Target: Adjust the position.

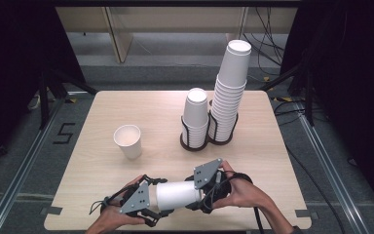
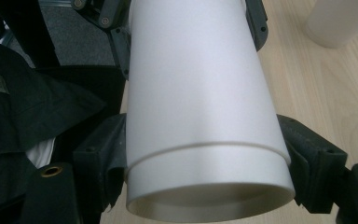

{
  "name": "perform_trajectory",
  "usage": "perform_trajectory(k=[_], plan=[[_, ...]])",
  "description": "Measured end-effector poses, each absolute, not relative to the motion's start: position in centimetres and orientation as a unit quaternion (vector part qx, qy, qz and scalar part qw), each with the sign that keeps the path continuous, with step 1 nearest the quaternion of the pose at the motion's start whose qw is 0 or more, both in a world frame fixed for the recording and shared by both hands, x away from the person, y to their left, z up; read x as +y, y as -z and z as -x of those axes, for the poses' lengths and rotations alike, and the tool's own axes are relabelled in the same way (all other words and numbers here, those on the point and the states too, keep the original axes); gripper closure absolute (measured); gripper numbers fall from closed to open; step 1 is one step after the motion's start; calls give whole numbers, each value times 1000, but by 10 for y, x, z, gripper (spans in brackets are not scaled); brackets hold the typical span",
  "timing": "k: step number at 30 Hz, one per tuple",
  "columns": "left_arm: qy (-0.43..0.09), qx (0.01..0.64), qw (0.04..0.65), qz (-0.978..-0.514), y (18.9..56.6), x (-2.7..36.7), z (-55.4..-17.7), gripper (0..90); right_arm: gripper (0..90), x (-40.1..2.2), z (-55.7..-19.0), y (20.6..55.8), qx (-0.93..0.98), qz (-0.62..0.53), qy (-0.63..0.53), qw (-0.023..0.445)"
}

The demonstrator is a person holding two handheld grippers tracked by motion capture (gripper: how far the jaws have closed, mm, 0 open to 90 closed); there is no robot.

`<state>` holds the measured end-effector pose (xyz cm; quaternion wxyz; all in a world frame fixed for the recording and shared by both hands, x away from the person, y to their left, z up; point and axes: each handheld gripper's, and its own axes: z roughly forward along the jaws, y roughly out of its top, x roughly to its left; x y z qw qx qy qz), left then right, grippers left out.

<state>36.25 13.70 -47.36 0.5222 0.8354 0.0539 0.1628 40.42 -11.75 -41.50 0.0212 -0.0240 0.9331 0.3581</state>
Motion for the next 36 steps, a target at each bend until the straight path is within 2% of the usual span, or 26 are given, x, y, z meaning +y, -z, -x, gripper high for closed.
perform_trajectory(k=[3, 5, 18, 20, 27, 33, 35, 36], plan=[[-167, 60, 512, -841, 475, 135, -362, 145, 228, -115, -402, 416, 938, 13, -345, 20], [-168, 66, 498, -848, 475, 135, -363, 148, 189, -114, -401, 417, 944, 8, -328, 40], [-164, 78, 452, -873, 473, 130, -362, 154, 186, -97, -382, 412, 960, 10, -256, 109], [-163, 74, 452, -874, 473, 128, -361, 154, 187, -93, -385, 416, 958, 49, -252, 130], [-160, 72, 444, -879, 472, 125, -359, 154, 187, -83, -381, 425, 960, 72, -234, 134], [-161, 64, 447, -877, 471, 123, -357, 143, 238, -78, -381, 431, 962, 86, -220, 140], [-156, 71, 475, -863, 473, 126, -359, 120, 237, -80, -383, 431, 960, 88, -229, 138], [-149, 82, 497, -851, 474, 128, -360, 103, 236, -84, -383, 430, 961, 69, -237, 120]])
